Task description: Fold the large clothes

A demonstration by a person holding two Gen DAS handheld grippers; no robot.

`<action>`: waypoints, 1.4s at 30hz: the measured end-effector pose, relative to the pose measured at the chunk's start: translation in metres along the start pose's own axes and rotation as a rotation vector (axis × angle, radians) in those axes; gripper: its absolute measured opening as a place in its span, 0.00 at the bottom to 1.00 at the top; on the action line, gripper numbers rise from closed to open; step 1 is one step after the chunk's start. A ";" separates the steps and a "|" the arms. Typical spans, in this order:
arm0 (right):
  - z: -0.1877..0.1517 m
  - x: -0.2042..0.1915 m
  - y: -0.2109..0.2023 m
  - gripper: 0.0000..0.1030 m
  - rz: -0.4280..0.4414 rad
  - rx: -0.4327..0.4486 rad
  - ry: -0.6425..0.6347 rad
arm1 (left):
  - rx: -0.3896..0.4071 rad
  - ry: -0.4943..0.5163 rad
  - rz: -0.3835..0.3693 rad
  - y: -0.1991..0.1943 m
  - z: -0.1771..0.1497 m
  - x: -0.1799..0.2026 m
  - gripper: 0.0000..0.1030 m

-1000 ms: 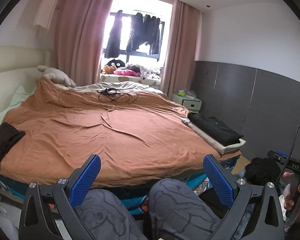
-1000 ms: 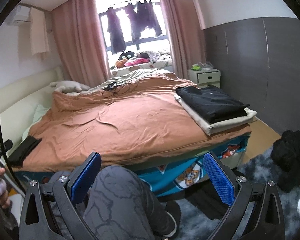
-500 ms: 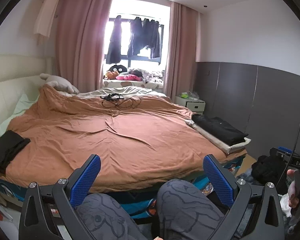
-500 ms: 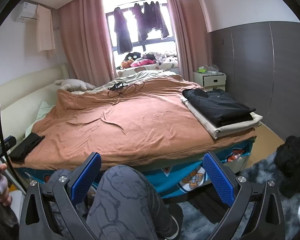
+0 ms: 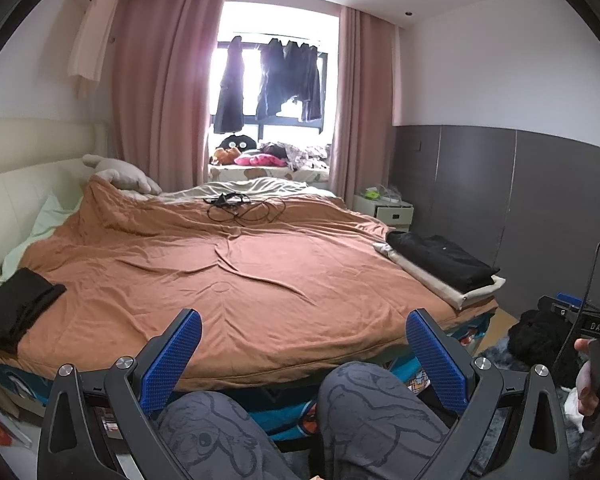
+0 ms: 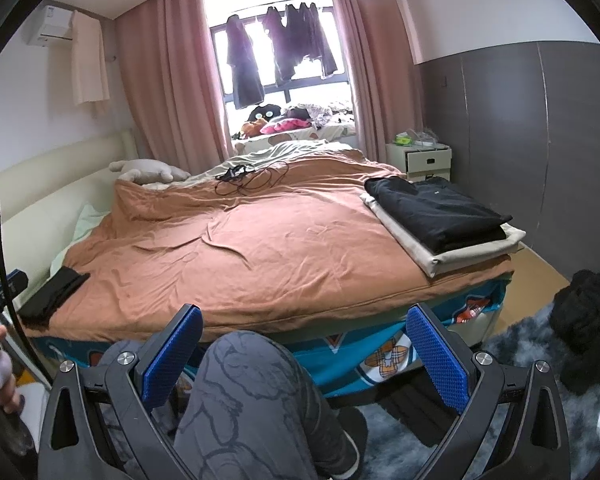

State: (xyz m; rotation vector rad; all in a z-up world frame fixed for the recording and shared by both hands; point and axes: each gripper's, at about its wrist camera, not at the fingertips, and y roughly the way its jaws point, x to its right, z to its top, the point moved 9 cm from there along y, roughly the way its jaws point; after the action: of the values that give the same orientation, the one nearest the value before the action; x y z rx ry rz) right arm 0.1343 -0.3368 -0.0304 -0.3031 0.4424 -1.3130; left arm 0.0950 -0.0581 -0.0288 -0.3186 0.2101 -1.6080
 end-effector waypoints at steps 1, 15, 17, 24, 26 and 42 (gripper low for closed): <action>0.000 0.000 0.000 0.99 0.000 0.002 0.000 | 0.000 0.000 -0.001 0.000 0.000 0.000 0.99; 0.000 -0.001 -0.003 0.99 -0.001 0.010 0.001 | 0.008 -0.009 0.015 -0.002 0.001 -0.002 0.99; -0.001 0.000 -0.003 0.99 -0.001 0.011 0.002 | 0.010 -0.012 0.016 -0.003 0.002 -0.002 0.99; 0.000 0.001 -0.005 0.99 -0.003 0.014 0.002 | 0.022 -0.016 0.017 -0.007 0.003 -0.001 0.99; 0.000 0.001 -0.005 0.99 -0.002 0.014 0.002 | 0.023 -0.018 0.016 -0.008 0.003 -0.001 0.99; 0.003 0.000 -0.013 0.99 -0.004 0.021 0.005 | 0.046 -0.027 0.026 -0.020 0.002 0.004 0.99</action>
State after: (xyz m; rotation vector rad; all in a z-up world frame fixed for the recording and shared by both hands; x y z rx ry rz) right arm 0.1248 -0.3395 -0.0219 -0.2832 0.4317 -1.3216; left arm 0.0763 -0.0604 -0.0196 -0.3007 0.1558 -1.5797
